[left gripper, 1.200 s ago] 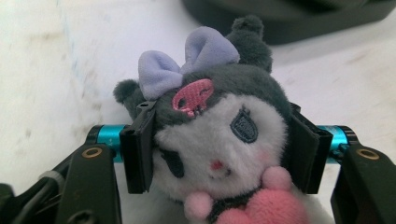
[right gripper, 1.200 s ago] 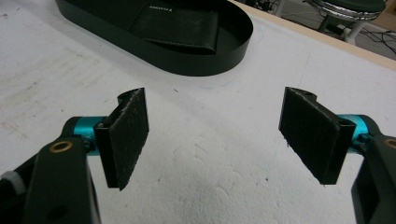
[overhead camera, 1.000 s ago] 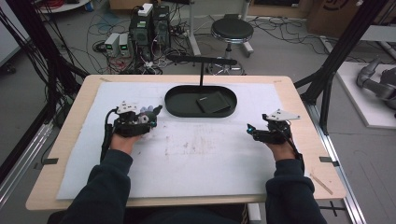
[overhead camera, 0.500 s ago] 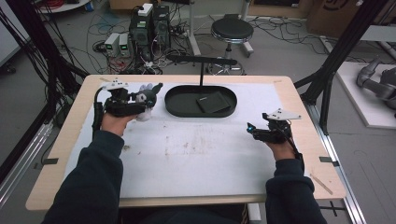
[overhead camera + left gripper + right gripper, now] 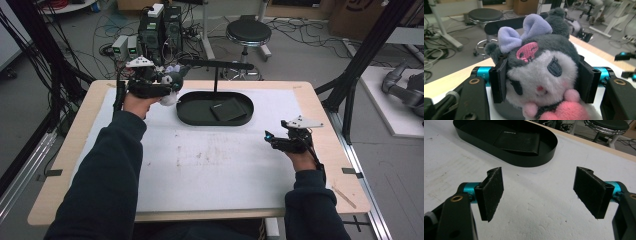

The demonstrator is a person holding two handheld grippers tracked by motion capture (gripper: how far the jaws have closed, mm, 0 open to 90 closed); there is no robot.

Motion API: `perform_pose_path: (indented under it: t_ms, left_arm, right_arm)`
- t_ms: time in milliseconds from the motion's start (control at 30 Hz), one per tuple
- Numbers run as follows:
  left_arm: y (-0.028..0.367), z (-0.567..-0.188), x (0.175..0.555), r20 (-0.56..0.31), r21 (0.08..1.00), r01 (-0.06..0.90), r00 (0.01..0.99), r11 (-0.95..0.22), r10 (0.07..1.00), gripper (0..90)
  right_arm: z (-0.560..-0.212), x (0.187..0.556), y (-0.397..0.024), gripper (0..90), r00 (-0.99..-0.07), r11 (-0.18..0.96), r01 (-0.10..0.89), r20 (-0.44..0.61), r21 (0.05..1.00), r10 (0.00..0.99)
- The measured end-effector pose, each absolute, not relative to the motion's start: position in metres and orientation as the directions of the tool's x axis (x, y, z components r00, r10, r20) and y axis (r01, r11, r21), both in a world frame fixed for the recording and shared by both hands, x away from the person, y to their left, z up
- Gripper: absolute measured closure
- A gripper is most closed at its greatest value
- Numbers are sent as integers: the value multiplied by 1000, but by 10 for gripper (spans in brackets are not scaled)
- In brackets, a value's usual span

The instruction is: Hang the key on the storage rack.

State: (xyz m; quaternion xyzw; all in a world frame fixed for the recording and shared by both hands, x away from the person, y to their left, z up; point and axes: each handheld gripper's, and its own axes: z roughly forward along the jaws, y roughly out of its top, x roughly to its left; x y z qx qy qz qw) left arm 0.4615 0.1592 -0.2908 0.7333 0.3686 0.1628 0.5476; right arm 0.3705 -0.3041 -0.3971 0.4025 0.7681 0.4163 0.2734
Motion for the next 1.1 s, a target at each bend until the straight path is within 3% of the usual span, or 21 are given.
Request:
perform_pose_path:
  t_ms: [400,833,1100]
  left_arm:
    - [144,-294,497,-204,909,402,656,-108,727,374]
    - [144,-293,521,-289,914,406,620,17,729,373]
    - [152,-303,527,-264,908,420,547,13,795,372]
  right_arm:
    - [-398,372,-306,246,-526,318,396,-70,861,847]
    - [-398,372,-307,246,-528,315,402,-63,860,847]
    - [-398,370,-309,246,-526,312,405,-60,860,848]
